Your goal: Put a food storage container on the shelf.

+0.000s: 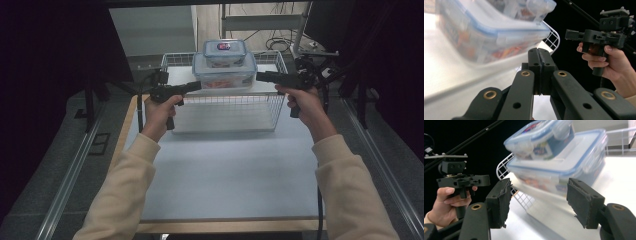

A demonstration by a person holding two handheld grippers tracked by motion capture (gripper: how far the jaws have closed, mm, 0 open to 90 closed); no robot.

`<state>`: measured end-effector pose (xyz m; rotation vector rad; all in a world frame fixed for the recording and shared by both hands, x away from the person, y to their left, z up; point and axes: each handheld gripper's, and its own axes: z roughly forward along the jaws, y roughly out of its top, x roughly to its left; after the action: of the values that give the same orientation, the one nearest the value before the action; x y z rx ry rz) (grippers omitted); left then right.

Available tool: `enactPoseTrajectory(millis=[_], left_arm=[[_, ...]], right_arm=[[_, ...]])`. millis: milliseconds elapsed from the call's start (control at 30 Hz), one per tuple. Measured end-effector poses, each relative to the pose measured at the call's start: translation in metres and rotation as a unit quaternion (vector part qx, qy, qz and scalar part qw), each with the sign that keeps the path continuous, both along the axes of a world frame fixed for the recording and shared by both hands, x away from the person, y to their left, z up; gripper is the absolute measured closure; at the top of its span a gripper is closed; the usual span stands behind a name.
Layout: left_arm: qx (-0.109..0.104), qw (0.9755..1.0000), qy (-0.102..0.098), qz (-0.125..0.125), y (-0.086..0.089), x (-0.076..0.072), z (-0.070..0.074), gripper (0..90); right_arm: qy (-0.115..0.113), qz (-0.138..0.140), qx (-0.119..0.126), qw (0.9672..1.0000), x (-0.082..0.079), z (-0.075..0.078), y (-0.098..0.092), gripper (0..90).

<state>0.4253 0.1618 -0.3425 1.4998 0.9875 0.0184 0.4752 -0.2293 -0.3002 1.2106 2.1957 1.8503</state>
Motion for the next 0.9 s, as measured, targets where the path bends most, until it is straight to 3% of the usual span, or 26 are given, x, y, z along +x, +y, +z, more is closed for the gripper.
enactPoseTrajectory(millis=[233,367,500,600,700,800,900], left_arm=[[-0.001,1.0000,-0.004,-0.003,0.003,-0.026,-0.024,89.1],[0.008,0.9999,-0.005,-0.008,0.003,-0.040,-0.042,88.6],[0.014,0.9997,0.008,-0.019,0.002,-0.053,-0.065,85.5],[0.022,0.9995,0.019,-0.015,0.001,-0.062,-0.080,75.0],[0.046,0.9989,0.014,-0.004,0.000,-0.073,-0.092,62.0],[0.065,0.9976,0.024,-0.001,-0.001,-0.082,-0.104,48.1],[0.080,0.9964,0.031,0.001,-0.001,-0.089,-0.115,41.2]], right_arm=[[-0.011,0.016,0.000,0.9998,-0.021,-0.023,-0.008,35.1],[-0.017,0.027,-0.002,0.9995,-0.041,-0.046,-0.011,34.5],[-0.012,0.037,0.000,0.9993,-0.059,-0.072,-0.017,34.5],[-0.004,0.040,-0.005,0.9992,-0.072,-0.091,-0.022,34.3],[-0.003,0.039,-0.014,0.9991,-0.082,-0.107,-0.027,34.0],[-0.003,0.038,-0.023,0.9990,-0.092,-0.121,-0.031,33.9],[0.005,0.041,-0.035,0.9985,-0.102,-0.138,-0.033,33.5]])
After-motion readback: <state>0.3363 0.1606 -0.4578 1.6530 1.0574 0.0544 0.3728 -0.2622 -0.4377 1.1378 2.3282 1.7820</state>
